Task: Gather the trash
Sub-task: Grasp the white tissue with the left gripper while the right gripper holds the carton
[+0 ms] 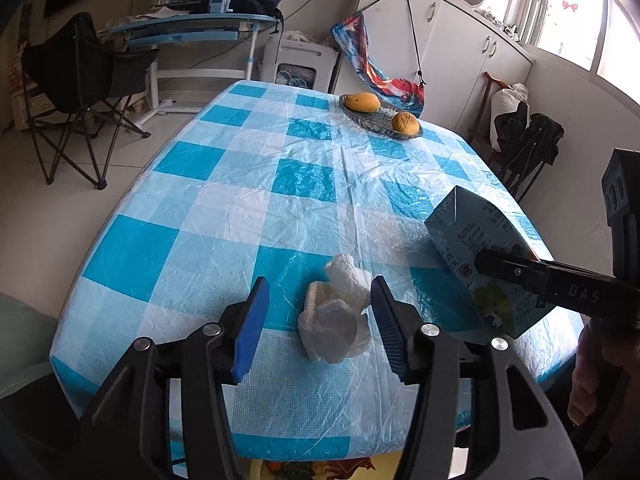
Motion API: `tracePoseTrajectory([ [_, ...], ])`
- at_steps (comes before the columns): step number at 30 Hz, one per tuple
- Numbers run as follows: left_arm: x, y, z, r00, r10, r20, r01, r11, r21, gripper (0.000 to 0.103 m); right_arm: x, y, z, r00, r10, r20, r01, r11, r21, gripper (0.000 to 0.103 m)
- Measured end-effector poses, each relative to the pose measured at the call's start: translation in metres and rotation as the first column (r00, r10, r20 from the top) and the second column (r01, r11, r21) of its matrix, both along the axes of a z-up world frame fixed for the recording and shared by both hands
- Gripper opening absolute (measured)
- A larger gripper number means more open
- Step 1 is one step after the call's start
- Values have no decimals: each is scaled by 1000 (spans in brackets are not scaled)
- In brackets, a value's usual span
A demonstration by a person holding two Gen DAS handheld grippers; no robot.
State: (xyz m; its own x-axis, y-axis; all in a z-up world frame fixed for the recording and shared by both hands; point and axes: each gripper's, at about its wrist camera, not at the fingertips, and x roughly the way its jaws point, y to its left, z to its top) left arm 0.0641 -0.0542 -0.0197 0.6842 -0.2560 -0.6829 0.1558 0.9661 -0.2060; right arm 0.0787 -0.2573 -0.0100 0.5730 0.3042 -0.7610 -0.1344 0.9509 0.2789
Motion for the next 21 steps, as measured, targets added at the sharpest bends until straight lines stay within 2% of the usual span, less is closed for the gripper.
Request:
tracePoseTrajectory([
  [5, -2, -13, -3, 999, -43, 1, 43, 997, 69, 54, -1, 4, -3, 1000, 11, -5, -11, 1000, -12, 40],
  [7, -5, -19, -5, 998, -62, 4, 62, 993, 105, 27, -3, 6, -2, 1000, 22, 4, -22, 1000, -15, 36],
  [9, -7, -21, -3, 997, -82, 0, 82, 990, 112, 21, -5, 7, 1, 999, 24, 22, -24, 1000, -16, 36],
  [21, -36, -11, 20, 997, -56, 56, 53, 997, 62, 19, -35, -9, 19, 994, -50, 99, 35, 988, 150, 35],
])
